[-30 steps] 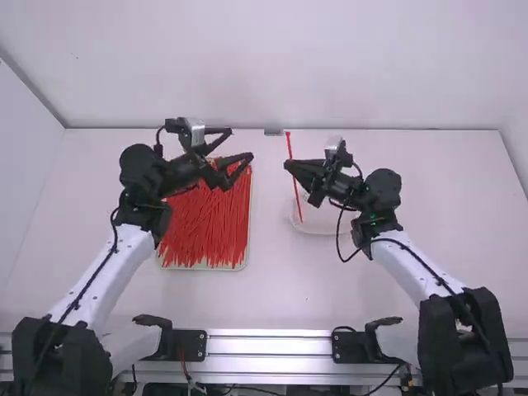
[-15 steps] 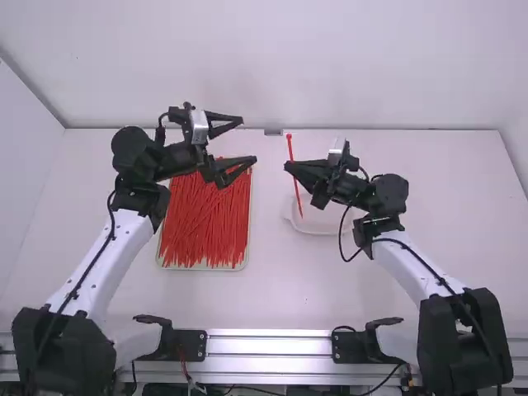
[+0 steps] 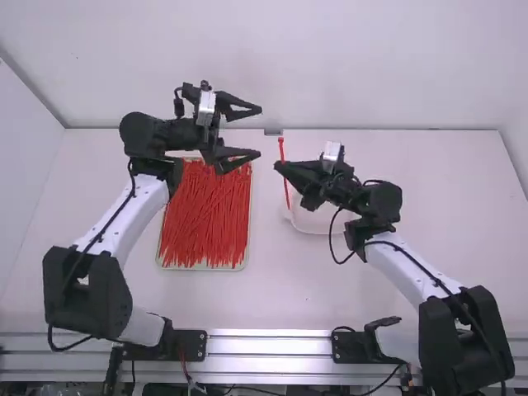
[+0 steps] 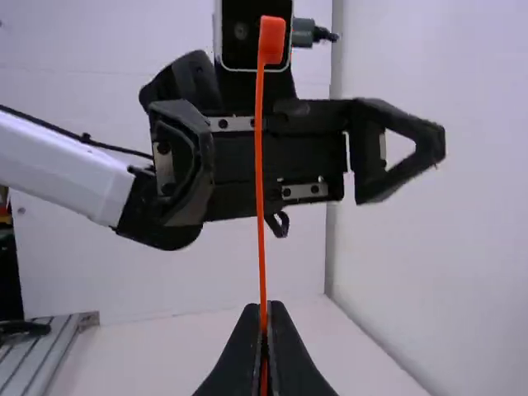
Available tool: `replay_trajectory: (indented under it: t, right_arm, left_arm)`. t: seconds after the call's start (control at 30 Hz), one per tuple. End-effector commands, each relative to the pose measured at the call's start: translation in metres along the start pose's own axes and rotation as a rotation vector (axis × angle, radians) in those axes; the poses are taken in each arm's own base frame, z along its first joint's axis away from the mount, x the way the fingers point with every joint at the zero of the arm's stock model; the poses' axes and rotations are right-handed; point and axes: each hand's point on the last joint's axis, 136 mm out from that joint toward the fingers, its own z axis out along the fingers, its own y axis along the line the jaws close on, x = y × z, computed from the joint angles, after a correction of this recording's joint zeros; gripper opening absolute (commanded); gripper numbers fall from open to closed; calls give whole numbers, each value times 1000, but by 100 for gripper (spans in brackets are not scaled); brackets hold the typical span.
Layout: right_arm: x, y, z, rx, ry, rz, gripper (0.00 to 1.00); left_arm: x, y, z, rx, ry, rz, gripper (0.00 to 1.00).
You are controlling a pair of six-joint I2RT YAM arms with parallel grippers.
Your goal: Fasten the cable tie
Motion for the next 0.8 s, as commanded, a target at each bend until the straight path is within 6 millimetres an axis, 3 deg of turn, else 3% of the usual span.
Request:
replay_trajectory:
  t: [0.0,0.1,0.2,0.33,0.47,0.77]
  right_arm:
    - [-18,-2,7,19,-49,-49,0]
    - [-19,-2,10,31,-60,-69,0]
    - [-18,6,15,12,-65,-104,0]
    - [-19,5,18,28,-74,-103,0]
    - [-20,4,18,38,-79,-105,0]
    - [-20,6,20,34,-83,-120,0]
  left_arm:
    - [-9,-14,12,66,7,-48,100]
    - [-12,-17,18,77,-3,-30,98]
    - [-16,-13,20,53,-26,-49,84]
    - [-18,-10,19,34,-37,-87,78]
    - [-18,-12,22,44,-38,-89,59]
    - [-25,-13,22,39,-58,-125,56]
